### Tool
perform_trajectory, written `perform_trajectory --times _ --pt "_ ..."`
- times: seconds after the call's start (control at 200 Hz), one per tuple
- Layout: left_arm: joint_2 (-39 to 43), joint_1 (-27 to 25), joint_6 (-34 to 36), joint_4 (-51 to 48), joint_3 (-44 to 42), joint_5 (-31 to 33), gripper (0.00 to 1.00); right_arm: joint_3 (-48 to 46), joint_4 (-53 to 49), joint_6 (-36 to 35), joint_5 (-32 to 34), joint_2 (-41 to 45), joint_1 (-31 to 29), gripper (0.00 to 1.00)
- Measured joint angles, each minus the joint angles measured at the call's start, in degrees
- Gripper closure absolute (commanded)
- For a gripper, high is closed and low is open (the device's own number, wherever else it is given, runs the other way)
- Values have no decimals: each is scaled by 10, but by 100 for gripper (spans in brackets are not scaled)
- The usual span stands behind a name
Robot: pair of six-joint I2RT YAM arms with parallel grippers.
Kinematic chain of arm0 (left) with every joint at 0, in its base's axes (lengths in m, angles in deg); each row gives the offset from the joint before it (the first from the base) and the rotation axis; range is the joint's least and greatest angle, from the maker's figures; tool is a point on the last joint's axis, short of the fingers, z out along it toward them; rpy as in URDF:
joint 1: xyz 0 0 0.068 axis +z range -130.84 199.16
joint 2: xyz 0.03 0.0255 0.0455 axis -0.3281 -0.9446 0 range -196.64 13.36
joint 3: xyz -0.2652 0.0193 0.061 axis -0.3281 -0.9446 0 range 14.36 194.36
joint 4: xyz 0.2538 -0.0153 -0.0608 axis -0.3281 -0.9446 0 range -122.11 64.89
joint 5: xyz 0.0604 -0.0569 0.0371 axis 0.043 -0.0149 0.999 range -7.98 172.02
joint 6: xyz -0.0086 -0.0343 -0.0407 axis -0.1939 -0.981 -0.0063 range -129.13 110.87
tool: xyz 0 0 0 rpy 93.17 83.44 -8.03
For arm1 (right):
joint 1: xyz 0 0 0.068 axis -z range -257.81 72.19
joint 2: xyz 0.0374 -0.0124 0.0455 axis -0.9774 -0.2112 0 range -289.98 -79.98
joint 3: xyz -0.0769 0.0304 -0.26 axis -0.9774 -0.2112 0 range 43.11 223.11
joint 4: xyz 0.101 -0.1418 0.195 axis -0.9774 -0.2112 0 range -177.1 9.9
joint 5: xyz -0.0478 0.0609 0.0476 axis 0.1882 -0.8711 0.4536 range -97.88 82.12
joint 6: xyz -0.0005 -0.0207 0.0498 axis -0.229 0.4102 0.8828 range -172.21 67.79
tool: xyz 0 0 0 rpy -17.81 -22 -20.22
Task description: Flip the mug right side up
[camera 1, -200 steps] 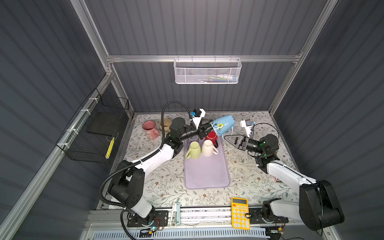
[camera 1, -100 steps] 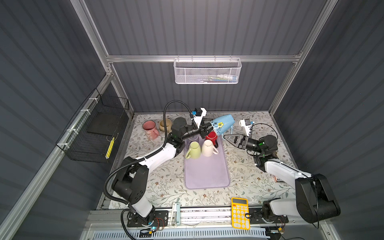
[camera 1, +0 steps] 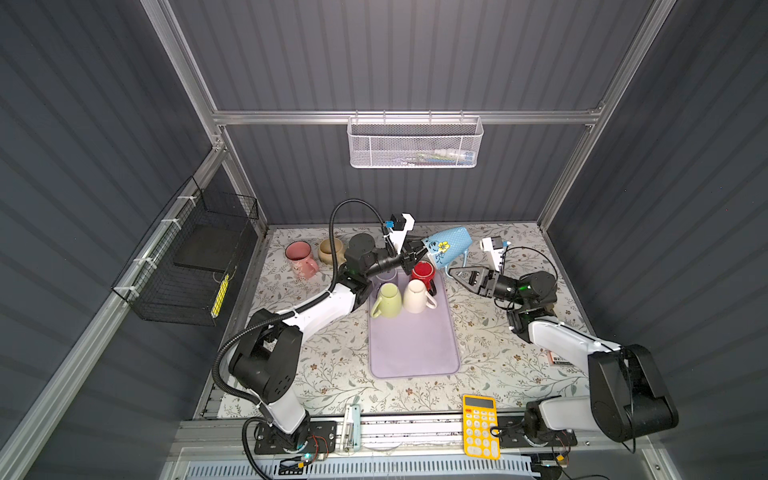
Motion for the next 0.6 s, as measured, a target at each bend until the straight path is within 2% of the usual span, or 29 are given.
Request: perform_trajectory --times 0.29,0.475,0.6 --pt "-1 0 -3 10 0 0 99 0 10 2 -1 -2 0 92" --pt "-1 -1 -4 13 0 0 100 0 14 2 -1 -3 -1 74" --pt "-1 -2 -7 7 -1 -4 100 0 17 -6 8 -3 2 67"
